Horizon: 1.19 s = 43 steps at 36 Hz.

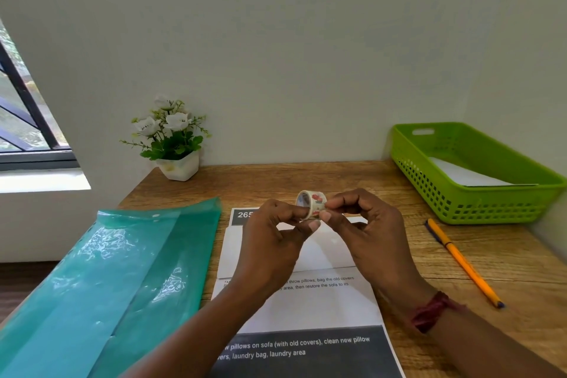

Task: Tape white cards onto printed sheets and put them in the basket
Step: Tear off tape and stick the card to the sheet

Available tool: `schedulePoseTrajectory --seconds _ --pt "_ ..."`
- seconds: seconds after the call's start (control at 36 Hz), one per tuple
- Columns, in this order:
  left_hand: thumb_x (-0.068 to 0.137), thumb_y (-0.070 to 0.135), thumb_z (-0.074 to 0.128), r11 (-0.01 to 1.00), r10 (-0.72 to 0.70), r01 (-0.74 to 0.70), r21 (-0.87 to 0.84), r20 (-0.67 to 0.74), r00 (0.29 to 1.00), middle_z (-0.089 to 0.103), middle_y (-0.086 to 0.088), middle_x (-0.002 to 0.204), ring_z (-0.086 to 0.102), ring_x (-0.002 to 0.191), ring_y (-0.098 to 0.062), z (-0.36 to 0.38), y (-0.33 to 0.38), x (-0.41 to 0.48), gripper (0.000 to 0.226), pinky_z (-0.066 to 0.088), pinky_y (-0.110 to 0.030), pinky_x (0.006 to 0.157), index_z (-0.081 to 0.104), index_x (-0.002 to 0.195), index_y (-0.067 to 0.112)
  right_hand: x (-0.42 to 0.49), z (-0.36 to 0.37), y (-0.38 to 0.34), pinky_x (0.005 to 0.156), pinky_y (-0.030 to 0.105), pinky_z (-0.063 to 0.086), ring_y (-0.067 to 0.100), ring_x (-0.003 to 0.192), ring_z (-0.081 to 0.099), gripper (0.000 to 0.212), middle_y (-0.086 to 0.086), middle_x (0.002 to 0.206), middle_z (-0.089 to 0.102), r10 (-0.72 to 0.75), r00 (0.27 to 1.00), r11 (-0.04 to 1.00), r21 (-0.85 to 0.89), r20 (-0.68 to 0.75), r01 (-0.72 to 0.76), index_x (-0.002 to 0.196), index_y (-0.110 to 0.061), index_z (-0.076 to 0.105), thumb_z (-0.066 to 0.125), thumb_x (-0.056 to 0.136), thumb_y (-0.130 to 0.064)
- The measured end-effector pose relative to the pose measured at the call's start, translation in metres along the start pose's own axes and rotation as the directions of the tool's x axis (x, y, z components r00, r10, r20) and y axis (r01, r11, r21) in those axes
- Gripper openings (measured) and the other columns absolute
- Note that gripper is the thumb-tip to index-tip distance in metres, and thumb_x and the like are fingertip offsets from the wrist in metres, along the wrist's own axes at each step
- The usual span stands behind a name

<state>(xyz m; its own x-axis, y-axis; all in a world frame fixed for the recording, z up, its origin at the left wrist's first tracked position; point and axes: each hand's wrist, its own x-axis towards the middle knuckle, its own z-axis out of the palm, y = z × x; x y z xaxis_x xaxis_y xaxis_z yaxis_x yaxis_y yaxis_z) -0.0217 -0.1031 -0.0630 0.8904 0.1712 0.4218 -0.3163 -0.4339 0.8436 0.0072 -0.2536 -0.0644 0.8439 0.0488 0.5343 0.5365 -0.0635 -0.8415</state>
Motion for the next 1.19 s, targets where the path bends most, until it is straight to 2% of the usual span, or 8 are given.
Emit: schedulePoseTrajectory --seconds 0.14,0.31,0.42,0.72,0.81,0.89,0.97,1.19 --pt "0.080 0.020 0.078 0.999 0.011 -0.010 0.047 -0.020 1.000 0.066 0.014 0.093 0.061 0.089 0.000 0.0011 -0.0026 0.0004 0.024 0.056 -0.023 0.069 0.073 0.089 0.042 0.0005 0.0009 0.0017 0.063 0.020 0.053 0.005 0.082 0.067 0.018 -0.010 0.083 0.071 0.023 1.000 1.000 -0.001 0.014 -0.023 0.079 -0.024 0.068 0.078 0.078 -0.009" --pt "0.081 0.019 0.078 0.995 -0.003 0.007 0.099 -0.042 0.999 0.064 0.012 0.096 0.061 0.091 -0.004 0.0033 -0.0063 0.0005 0.019 0.051 -0.010 0.069 0.076 0.097 0.029 -0.0001 0.0019 0.0025 0.069 0.046 0.059 0.012 0.081 0.066 0.014 -0.005 0.083 0.070 0.064 0.998 0.998 0.017 0.017 -0.064 0.080 -0.020 0.067 0.077 0.079 -0.010" --pt "0.081 0.020 0.077 0.994 -0.009 0.015 0.106 -0.050 0.999 0.064 0.012 0.098 0.061 0.091 -0.003 0.0033 -0.0060 0.0010 0.019 0.050 -0.008 0.069 0.076 0.099 0.026 0.0002 0.0007 0.0014 0.070 0.053 0.057 0.014 0.084 0.066 0.015 -0.006 0.086 0.070 0.064 0.998 0.998 0.021 -0.008 -0.064 0.081 -0.024 0.067 0.078 0.078 -0.013" --pt "0.083 0.022 0.076 0.987 0.004 0.002 0.162 -0.039 0.999 0.063 0.013 0.098 0.060 0.093 -0.005 0.0034 -0.0049 -0.0011 0.016 0.046 -0.004 0.068 0.075 0.098 0.028 -0.0012 0.0014 0.0060 0.073 0.054 0.056 0.013 0.091 0.063 0.015 -0.013 0.086 0.065 0.048 0.995 0.996 -0.075 0.091 -0.042 0.084 -0.027 0.062 0.067 0.089 -0.014" --pt "0.084 0.025 0.074 0.986 0.008 -0.001 0.168 -0.039 0.999 0.061 0.016 0.098 0.059 0.094 -0.004 0.0045 -0.0051 -0.0012 0.016 0.048 -0.010 0.067 0.073 0.097 0.033 -0.0021 0.0025 0.0062 0.081 0.051 0.055 0.008 0.092 0.060 0.014 -0.014 0.090 0.062 0.061 0.989 0.994 -0.095 0.137 -0.048 0.086 -0.025 0.058 0.061 0.093 -0.014" --pt "0.087 0.027 0.072 0.983 0.023 -0.017 0.181 -0.029 0.999 0.060 0.020 0.100 0.058 0.097 -0.003 0.0065 -0.0070 -0.0019 0.018 0.052 -0.023 0.077 0.066 0.094 0.042 -0.0033 0.0032 0.0057 0.085 0.049 0.054 0.005 0.095 0.059 0.009 -0.016 0.093 0.061 0.075 0.981 0.992 -0.111 0.176 -0.056 0.089 -0.023 0.055 0.057 0.095 -0.016" --pt "0.088 0.028 0.070 0.978 0.022 -0.016 0.207 -0.026 0.999 0.060 0.018 0.103 0.057 0.100 -0.005 0.0077 -0.0085 -0.0027 0.016 0.053 -0.034 0.084 0.064 0.097 0.040 -0.0049 0.0035 0.0062 0.088 0.048 0.053 0.004 0.097 0.057 0.008 -0.016 0.093 0.060 0.087 0.975 0.991 -0.121 0.204 -0.063 0.089 -0.023 0.054 0.055 0.097 -0.019" --pt "0.090 0.028 0.068 0.975 -0.036 0.035 0.218 0.000 0.999 0.054 0.019 0.110 0.052 0.105 -0.003 0.0084 -0.0099 -0.0024 0.015 0.051 -0.030 0.090 0.066 0.106 0.030 -0.0044 0.0036 0.0066 0.089 0.046 0.052 0.003 0.097 0.057 0.008 -0.015 0.093 0.061 0.116 0.967 0.986 -0.146 0.227 -0.084 0.090 -0.023 0.054 0.055 0.097 -0.020"
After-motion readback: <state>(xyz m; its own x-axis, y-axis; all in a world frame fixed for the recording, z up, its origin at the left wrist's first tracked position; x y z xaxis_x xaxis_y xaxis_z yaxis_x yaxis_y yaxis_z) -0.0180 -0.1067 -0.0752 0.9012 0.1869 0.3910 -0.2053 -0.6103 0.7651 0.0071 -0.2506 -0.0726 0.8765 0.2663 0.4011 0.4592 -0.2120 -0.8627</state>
